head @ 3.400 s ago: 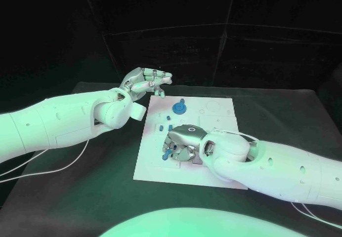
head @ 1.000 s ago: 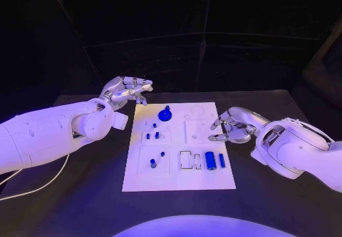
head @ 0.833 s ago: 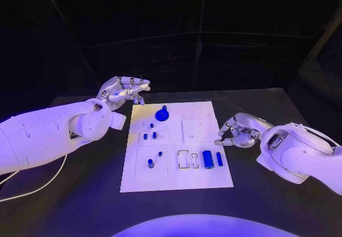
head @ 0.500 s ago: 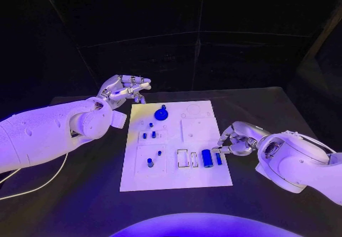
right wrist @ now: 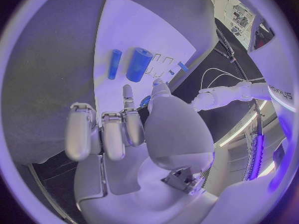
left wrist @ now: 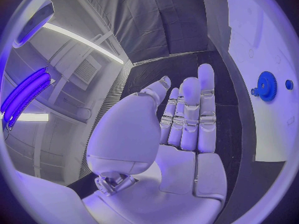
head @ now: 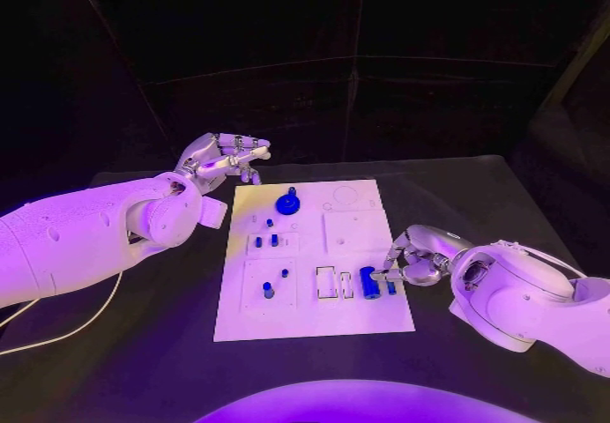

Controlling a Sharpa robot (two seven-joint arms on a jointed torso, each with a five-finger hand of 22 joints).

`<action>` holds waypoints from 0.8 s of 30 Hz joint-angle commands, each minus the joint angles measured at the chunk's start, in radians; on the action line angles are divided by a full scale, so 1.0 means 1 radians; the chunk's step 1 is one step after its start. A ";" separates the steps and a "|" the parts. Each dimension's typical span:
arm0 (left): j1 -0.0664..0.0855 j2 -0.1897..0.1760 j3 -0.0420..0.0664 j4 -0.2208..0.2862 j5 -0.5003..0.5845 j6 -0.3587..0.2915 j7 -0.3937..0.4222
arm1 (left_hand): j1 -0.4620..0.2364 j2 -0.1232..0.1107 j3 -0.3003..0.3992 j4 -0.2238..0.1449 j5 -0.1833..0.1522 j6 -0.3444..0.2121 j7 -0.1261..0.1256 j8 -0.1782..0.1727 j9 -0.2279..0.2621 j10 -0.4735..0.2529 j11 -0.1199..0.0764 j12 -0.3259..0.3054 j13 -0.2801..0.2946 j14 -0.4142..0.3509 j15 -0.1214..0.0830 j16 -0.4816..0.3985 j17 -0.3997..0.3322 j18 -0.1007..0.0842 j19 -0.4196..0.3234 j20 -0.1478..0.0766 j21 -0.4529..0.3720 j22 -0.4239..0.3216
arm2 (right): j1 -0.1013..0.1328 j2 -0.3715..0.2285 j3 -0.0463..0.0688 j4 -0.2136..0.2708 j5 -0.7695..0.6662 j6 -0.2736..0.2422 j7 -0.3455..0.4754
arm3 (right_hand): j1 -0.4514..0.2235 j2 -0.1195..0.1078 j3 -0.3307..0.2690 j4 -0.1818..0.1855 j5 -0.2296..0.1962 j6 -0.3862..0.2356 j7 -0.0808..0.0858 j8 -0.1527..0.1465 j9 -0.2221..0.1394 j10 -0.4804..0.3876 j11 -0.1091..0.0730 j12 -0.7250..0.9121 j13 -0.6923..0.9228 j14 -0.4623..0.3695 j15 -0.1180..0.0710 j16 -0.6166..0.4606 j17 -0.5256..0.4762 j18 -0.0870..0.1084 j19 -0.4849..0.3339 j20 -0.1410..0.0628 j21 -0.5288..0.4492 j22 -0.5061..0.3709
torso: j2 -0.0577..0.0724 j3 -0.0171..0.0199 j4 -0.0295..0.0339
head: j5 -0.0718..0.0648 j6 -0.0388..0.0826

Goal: Assemble the parts on the task board

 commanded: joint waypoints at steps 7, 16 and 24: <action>0.001 0.001 0.001 0.000 0.003 0.010 0.005 | 0.008 -0.001 -0.003 -0.005 -0.002 -0.005 0.002 0.005 -0.002 -0.005 -0.002 0.004 0.002 -0.008 0.000 0.007 -0.002 0.013 0.005 -0.004 -0.003 -0.001 | -0.016 0.033 -0.001 -0.029 -0.044 0.043 -0.021 | -0.010 -0.002 -0.007 0.002 0.004 0.008 -0.001 0.007 0.002 0.013 -0.004 0.002 0.069 0.085 -0.009 0.005 0.166 -0.018 0.007 -0.003 0.005 0.003 | 0.003 0.0002 0.0033 | 0.000 0.001; 0.001 -0.001 0.000 0.001 0.003 0.011 0.005 | 0.010 -0.001 -0.003 -0.006 -0.002 -0.005 0.002 0.006 -0.002 -0.006 -0.002 0.005 0.002 -0.008 -0.001 0.007 -0.002 0.013 0.006 -0.004 -0.004 -0.001 | -0.045 0.068 -0.001 -0.057 -0.060 0.068 -0.024 | -0.010 0.000 -0.007 0.002 0.004 0.006 -0.001 0.008 0.004 0.011 -0.004 -0.001 0.066 0.084 -0.009 0.004 0.164 -0.018 0.008 -0.003 0.006 0.004 | 0.002 -0.0002 0.0009 | 0.006 -0.004; 0.001 -0.004 0.000 0.003 0.003 0.011 0.005 | 0.010 -0.001 -0.003 -0.006 -0.002 -0.005 0.002 0.006 -0.002 -0.006 -0.002 0.005 0.002 -0.008 -0.001 0.007 -0.002 0.013 0.006 -0.004 -0.004 -0.001 | -0.059 0.091 -0.001 -0.076 -0.061 0.074 -0.023 | -0.010 0.006 -0.006 0.001 0.004 0.003 -0.001 0.011 0.009 0.011 -0.004 -0.002 0.067 0.084 -0.010 0.003 0.163 -0.019 0.008 -0.004 0.007 0.006 | 0.003 0.0000 -0.0003 | 0.008 -0.005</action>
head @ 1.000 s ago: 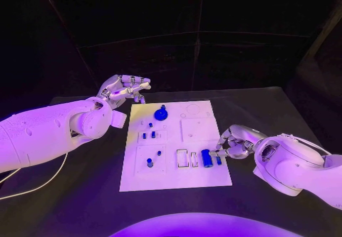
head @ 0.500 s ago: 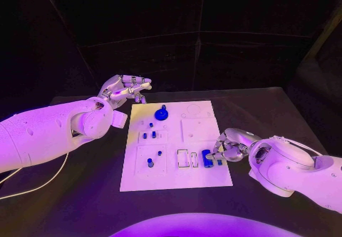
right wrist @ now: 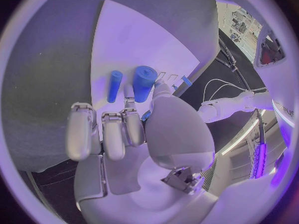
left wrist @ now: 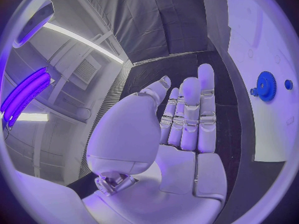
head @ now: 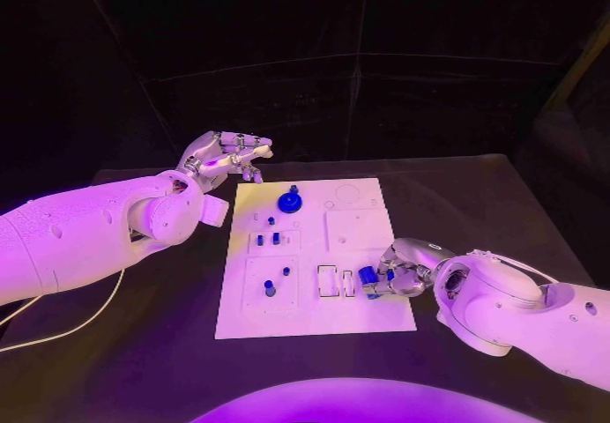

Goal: Assemble the parts on the task board

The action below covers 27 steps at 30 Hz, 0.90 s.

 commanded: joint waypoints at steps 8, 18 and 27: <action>0.001 -0.004 0.001 0.004 0.003 0.011 0.005 | 0.010 -0.001 0.000 -0.003 -0.002 -0.005 0.002 0.005 -0.002 -0.006 -0.002 0.005 0.001 -0.008 -0.001 0.003 -0.001 0.013 0.006 -0.004 -0.004 -0.002 | -0.008 0.023 -0.002 -0.032 -0.022 0.014 -0.007 | 0.031 0.033 0.004 -0.009 0.052 -0.007 -0.003 0.026 0.027 0.008 -0.003 -0.001 0.076 0.084 -0.011 0.004 0.165 -0.019 0.004 -0.002 0.007 0.003 | 0.000 -0.0002 0.0018 | 0.000 -0.001; 0.002 -0.008 0.001 0.006 0.003 0.012 0.005 | 0.010 -0.001 0.000 -0.003 -0.002 -0.005 0.002 0.005 -0.002 -0.006 -0.002 0.005 0.001 -0.008 -0.001 0.003 -0.001 0.013 0.006 -0.004 -0.004 -0.002 | -0.009 0.025 -0.002 -0.032 -0.019 -0.031 -0.013 | 0.084 0.058 0.001 -0.019 0.201 -0.013 -0.007 0.048 0.062 0.013 -0.006 -0.001 0.089 0.084 -0.015 0.004 0.167 -0.019 0.004 -0.005 0.008 0.006 | -0.001 -0.0005 -0.0009 | 0.003 -0.001; 0.002 -0.011 0.001 0.007 0.003 0.012 0.005 | 0.011 -0.001 0.000 -0.004 -0.002 -0.006 0.002 0.006 -0.002 -0.007 -0.002 0.005 0.001 -0.008 -0.001 0.004 -0.001 0.013 0.006 -0.004 -0.004 -0.002 | -0.010 0.000 -0.002 0.016 0.063 -0.245 0.015 | 0.096 0.061 -0.004 -0.011 0.301 0.000 -0.016 0.060 0.081 0.019 -0.015 0.003 0.099 0.086 -0.021 0.007 0.175 -0.021 0.010 -0.011 0.014 0.018 | -0.002 -0.0006 -0.0004 | 0.004 -0.001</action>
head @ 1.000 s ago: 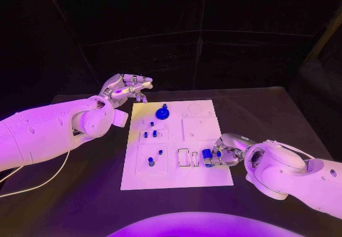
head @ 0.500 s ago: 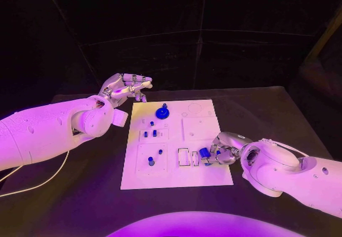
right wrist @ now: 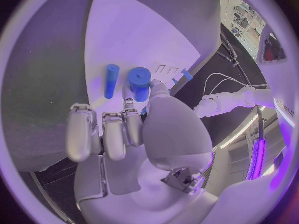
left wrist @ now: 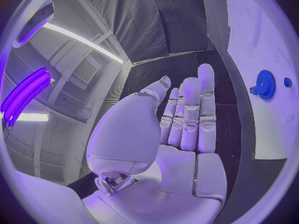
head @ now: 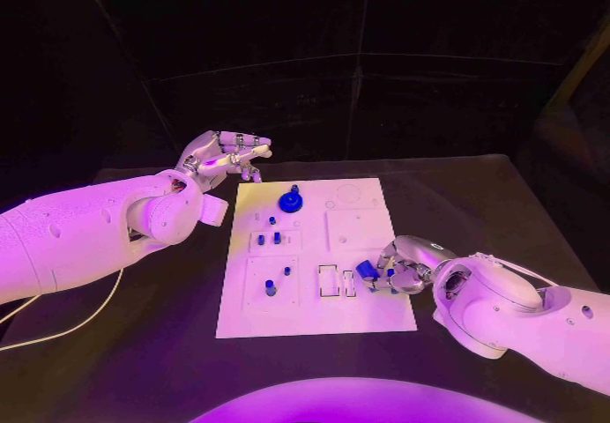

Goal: Assemble the parts on the task board

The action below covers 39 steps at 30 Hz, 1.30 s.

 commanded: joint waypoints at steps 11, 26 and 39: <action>0.002 -0.001 0.001 0.003 0.003 0.011 0.006 | 0.011 -0.001 -0.001 -0.004 -0.002 -0.006 0.002 0.006 -0.001 -0.007 -0.002 0.006 0.001 -0.008 -0.001 0.004 -0.001 0.013 0.006 -0.004 -0.004 -0.001 | 0.002 -0.014 0.002 0.053 0.149 -0.241 0.042 | -0.008 0.002 -0.018 0.008 -0.001 0.018 -0.008 0.006 0.027 0.021 -0.008 0.002 0.103 0.086 -0.009 0.007 0.177 -0.006 0.005 -0.007 0.007 0.005 | 0.001 -0.0006 0.0023 | 0.001 0.000; 0.002 0.001 0.001 0.008 0.003 0.011 0.006 | 0.011 -0.001 -0.001 -0.004 -0.002 -0.006 0.002 0.006 -0.001 -0.007 -0.002 0.006 0.001 -0.008 -0.001 0.004 -0.001 0.013 0.006 -0.004 -0.004 -0.001 | 0.002 0.106 0.002 0.012 0.263 -0.108 0.019 | -0.034 0.017 -0.029 0.009 -0.018 0.028 -0.013 0.012 0.040 0.019 -0.011 -0.006 0.100 0.086 -0.012 0.005 0.173 -0.006 0.005 -0.008 0.008 0.008 | 0.003 -0.0010 0.0053 | 0.009 -0.001; 0.002 0.000 0.001 0.009 0.003 0.020 0.007 | 0.012 -0.001 -0.001 -0.005 -0.002 -0.007 0.002 0.007 -0.001 -0.008 -0.001 0.007 0.001 -0.009 -0.001 0.004 -0.002 0.013 0.006 -0.004 -0.005 -0.001 | 0.002 0.142 0.002 -0.006 0.259 -0.089 -0.004 | -0.044 0.021 -0.035 0.008 -0.025 0.031 -0.015 0.014 0.046 0.020 -0.013 -0.007 0.100 0.086 -0.013 0.005 0.173 -0.006 0.005 -0.009 0.008 0.008 | 0.002 0.0007 0.0024 | 0.016 -0.004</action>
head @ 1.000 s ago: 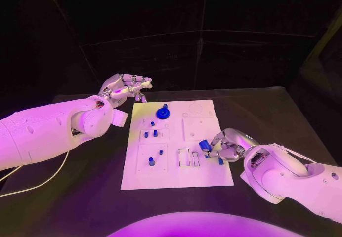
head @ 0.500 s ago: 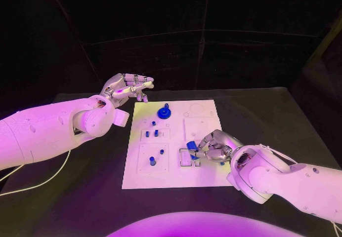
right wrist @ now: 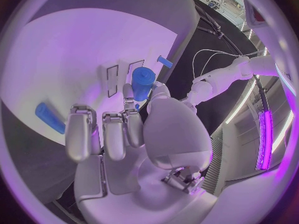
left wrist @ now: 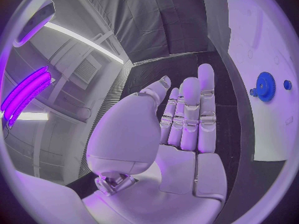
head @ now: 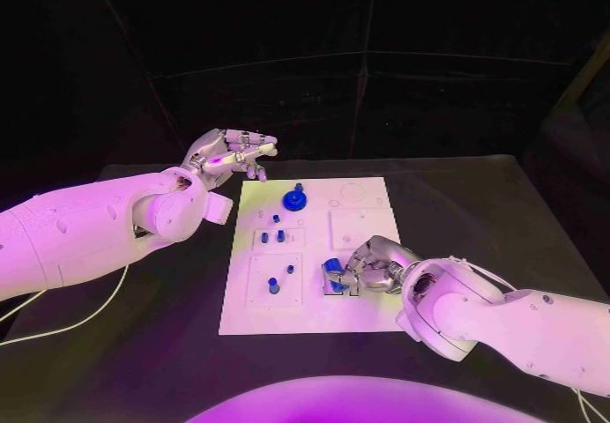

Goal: Assemble the parts on the task board

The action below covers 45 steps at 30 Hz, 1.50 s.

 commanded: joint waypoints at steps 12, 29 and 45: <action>0.002 0.001 0.001 0.000 0.003 0.019 0.007 | 0.012 -0.001 -0.001 -0.006 -0.002 -0.007 0.002 0.007 -0.001 -0.009 -0.001 0.006 0.002 -0.009 0.000 0.004 -0.001 0.014 0.006 -0.004 -0.005 -0.002 | 0.001 0.011 0.001 -0.010 -0.008 0.001 -0.015 | -0.043 0.012 -0.035 -0.001 -0.186 0.007 -0.004 0.004 0.023 0.014 -0.007 -0.023 0.089 0.083 -0.008 -0.005 0.161 -0.007 0.001 -0.009 0.003 0.000 | 0.000 0.0001 -0.0008 | 0.001 -0.002; 0.002 -0.001 0.001 -0.001 0.003 0.019 0.005 | 0.012 -0.001 -0.001 -0.006 -0.002 -0.007 0.002 0.007 -0.001 -0.009 -0.001 0.006 0.002 -0.009 0.000 0.004 -0.001 0.014 0.006 -0.004 -0.005 -0.002 | 0.001 0.004 0.001 -0.010 -0.036 -0.017 -0.023 | -0.136 -0.018 -0.059 0.003 -0.423 -0.032 0.010 -0.015 0.037 -0.038 0.006 -0.136 0.004 0.074 0.003 -0.028 0.122 -0.002 -0.011 0.000 -0.011 -0.023 | -0.001 0.0009 -0.0010 | 0.000 -0.002; 0.002 -0.005 0.001 -0.001 0.003 0.017 0.006 | 0.012 -0.001 -0.001 -0.006 -0.002 -0.007 0.002 0.007 -0.001 -0.009 -0.001 0.006 0.002 -0.009 0.000 0.004 -0.001 0.014 0.006 -0.004 -0.005 -0.002 | 0.002 -0.070 0.001 0.030 -0.067 -0.013 0.050 | 0.072 0.003 -0.008 -0.092 -0.279 -0.042 0.013 -0.013 0.060 -0.029 0.006 -0.136 0.016 0.077 0.002 -0.028 0.128 -0.003 -0.008 0.000 -0.010 -0.016 | -0.002 0.0004 -0.0015 | -0.004 0.000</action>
